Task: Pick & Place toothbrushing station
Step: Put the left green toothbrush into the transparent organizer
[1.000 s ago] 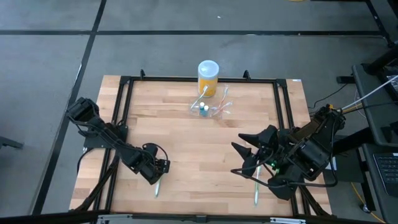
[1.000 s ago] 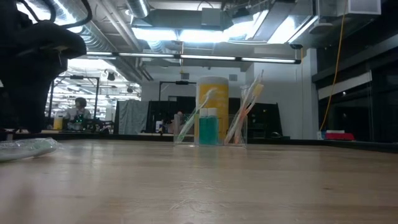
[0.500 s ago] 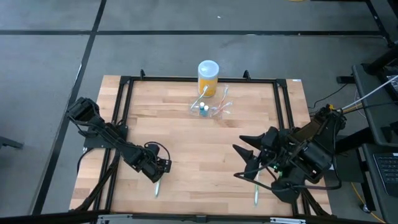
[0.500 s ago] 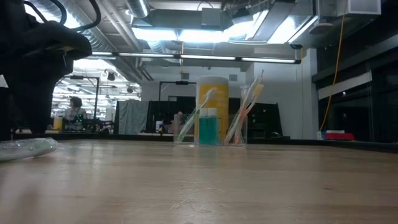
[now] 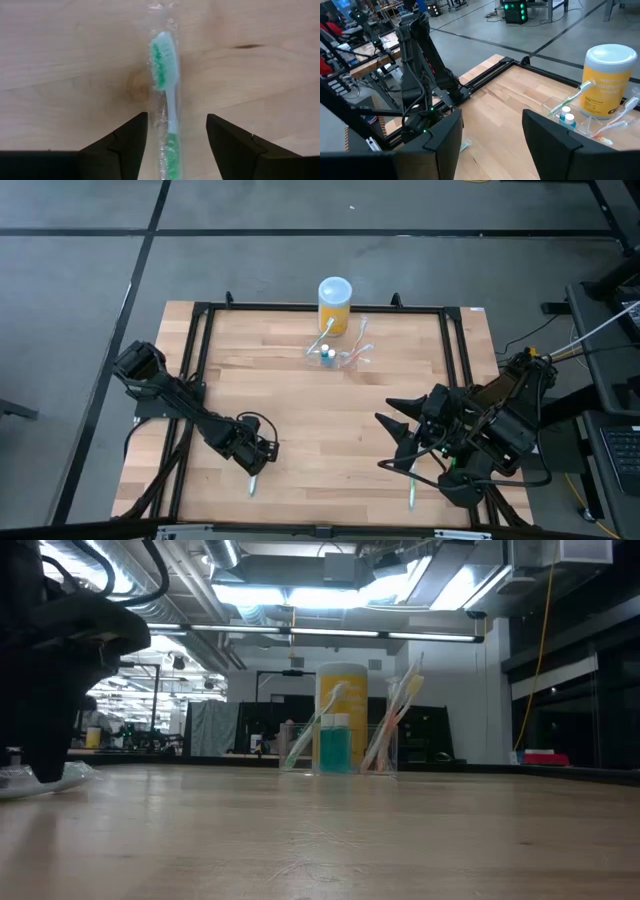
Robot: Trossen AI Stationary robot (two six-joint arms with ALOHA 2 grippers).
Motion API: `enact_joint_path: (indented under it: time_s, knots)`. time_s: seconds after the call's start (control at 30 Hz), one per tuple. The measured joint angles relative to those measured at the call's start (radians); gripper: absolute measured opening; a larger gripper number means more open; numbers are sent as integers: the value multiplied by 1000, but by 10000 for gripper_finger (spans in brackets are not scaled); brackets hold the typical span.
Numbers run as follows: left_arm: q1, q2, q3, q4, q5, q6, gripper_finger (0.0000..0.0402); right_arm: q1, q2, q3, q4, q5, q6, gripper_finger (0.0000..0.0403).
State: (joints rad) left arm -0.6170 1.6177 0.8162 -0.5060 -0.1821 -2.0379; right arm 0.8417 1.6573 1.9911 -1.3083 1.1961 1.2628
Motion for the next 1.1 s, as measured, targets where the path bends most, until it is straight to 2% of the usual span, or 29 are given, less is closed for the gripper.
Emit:
enact_joint_path:
  time_s: [0.13, 0.4, 0.47, 0.7, 0.87, 1.1]
  knots:
    - [1, 2, 0, -1, -2, -18, 162, 5, 0, 0, 0, -6, -12, 207]
    - [7, 2, -2, 5, -25, -25, 29, 6, 0, 0, 1, -7, -15, 207]
    - [7, 2, -2, 7, -56, -28, 9, 6, 0, 0, 1, -7, -16, 207]
    - [35, -7, 15, 10, -189, 29, 3, 6, 0, 0, 0, -7, -29, 207]
    - [101, -40, 54, 9, -337, 199, 3, 6, 0, 0, 0, -7, -40, 208]
    - [259, -113, 85, 50, -475, 519, 2, -4, 0, 0, 0, 6, -41, 208]
